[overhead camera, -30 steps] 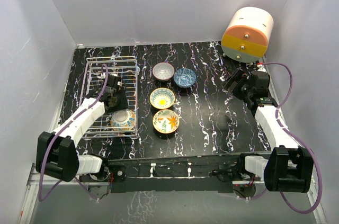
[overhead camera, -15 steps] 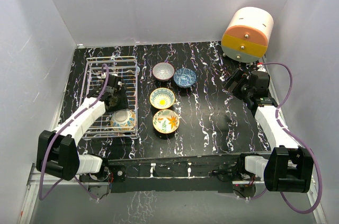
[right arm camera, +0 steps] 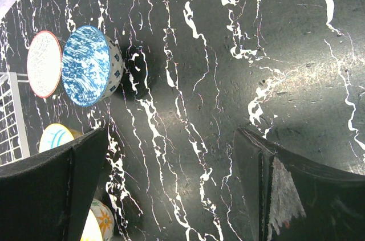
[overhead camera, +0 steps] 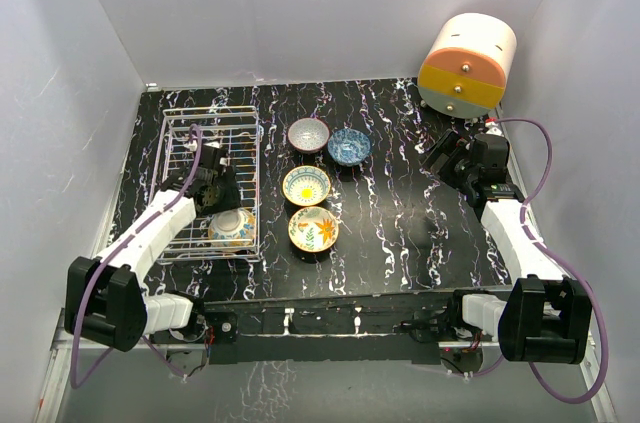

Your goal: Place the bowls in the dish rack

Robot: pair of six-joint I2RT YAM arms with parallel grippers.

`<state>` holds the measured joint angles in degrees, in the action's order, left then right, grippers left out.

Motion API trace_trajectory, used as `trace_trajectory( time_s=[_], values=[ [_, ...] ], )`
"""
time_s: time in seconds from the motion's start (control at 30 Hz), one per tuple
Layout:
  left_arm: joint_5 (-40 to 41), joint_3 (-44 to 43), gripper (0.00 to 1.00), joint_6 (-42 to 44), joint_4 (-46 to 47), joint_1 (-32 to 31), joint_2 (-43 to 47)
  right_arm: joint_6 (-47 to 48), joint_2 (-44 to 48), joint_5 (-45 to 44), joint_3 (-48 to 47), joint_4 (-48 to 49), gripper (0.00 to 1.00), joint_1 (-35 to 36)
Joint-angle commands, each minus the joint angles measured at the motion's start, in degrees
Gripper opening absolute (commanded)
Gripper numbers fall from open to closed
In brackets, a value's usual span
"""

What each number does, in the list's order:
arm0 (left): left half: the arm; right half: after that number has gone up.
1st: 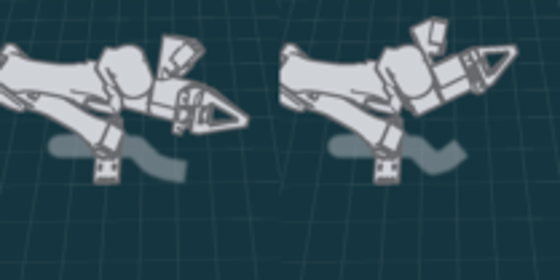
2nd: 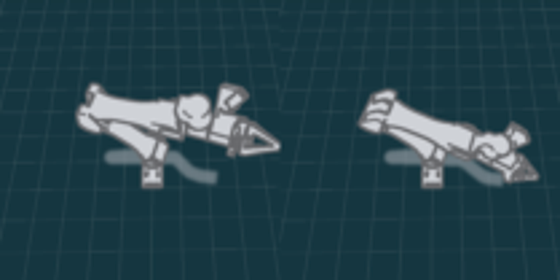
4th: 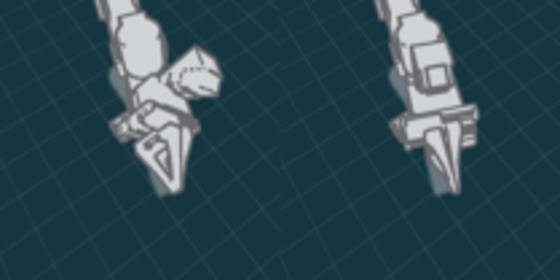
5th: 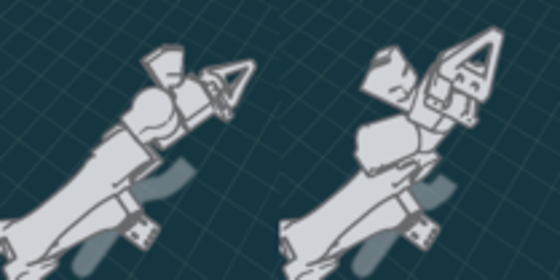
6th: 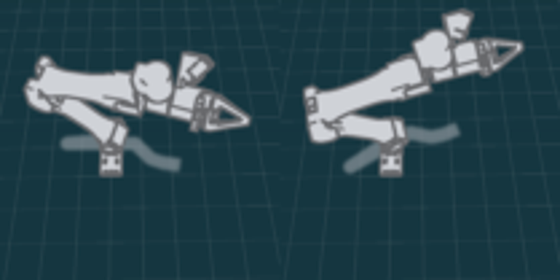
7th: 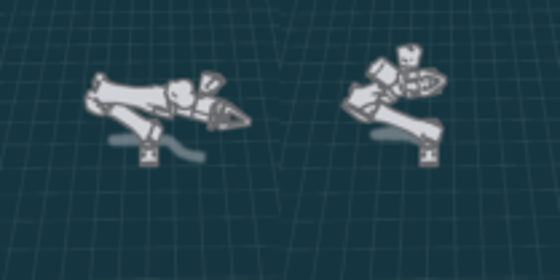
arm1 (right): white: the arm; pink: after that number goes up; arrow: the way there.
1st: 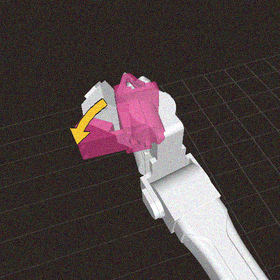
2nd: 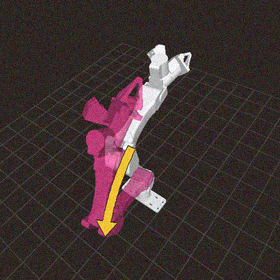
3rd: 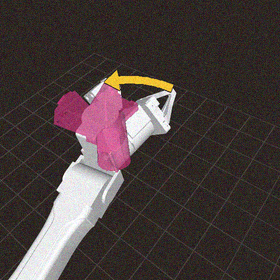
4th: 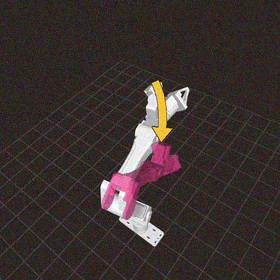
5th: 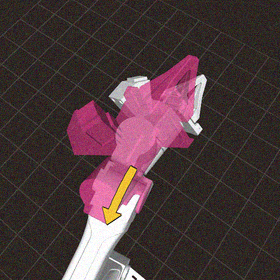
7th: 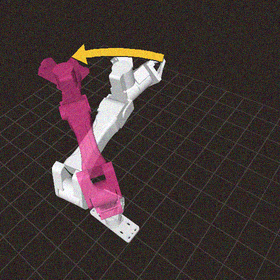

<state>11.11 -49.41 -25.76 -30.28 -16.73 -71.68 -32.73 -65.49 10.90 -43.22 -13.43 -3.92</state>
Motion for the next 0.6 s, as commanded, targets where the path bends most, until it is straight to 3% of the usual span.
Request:
trace_trajectory(
  time_s=[0.0,0.4,0.57],
  values=[
    [-1.1,1.3,0.50,-0.4,-1.2,-0.3,1.3,0.0,1.5,0.4,0.0,3.1,0.95,-0.4],
    [-0.6,1.8,0.51,-0.6,-1.4,-0.3,3.4,0.0,1.5,0.5,0.4,3.0,0.95,-0.4],
    [1.4,-1.0,0.59,0.1,-1.2,-0.3,2.7,0.0,1.7,0.5,0.6,3.0,0.95,-0.4]
  ],
)
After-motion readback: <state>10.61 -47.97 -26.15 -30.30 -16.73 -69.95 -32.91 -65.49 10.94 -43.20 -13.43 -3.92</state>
